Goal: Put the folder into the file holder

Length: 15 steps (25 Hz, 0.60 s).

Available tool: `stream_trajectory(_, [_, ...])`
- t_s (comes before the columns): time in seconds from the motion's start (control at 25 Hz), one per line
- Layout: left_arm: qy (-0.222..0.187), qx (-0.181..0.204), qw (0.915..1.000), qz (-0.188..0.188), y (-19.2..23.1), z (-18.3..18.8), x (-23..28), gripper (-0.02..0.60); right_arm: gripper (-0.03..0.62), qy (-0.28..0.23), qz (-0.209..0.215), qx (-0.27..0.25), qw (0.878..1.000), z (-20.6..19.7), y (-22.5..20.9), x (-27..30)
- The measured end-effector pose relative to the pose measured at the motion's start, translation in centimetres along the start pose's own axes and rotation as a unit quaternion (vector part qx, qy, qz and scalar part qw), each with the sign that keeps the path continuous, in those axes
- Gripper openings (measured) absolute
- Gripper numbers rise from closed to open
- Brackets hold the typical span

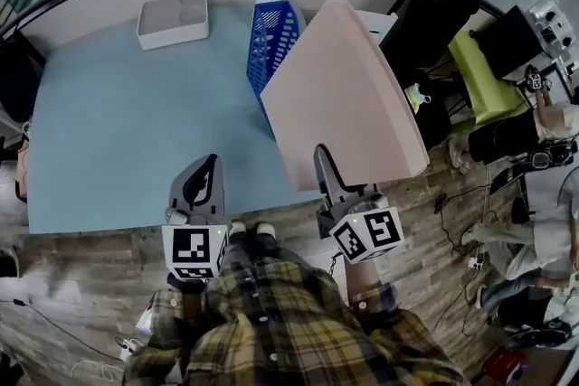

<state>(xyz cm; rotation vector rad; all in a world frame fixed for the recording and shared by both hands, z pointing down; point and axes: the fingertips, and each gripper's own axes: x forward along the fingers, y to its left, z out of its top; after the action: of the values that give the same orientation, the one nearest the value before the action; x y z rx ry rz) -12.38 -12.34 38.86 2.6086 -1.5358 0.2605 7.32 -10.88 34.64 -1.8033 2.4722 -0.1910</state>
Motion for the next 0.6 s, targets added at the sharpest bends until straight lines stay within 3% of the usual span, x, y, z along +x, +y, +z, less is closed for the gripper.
stream_trajectory(0.6, [0.009,-0.003,0.9998,-0.015,-1.9,-0.5,1.5,-0.008,0.156,0.002,-0.025,-0.015,1.000,0.0,-4.1,0.8])
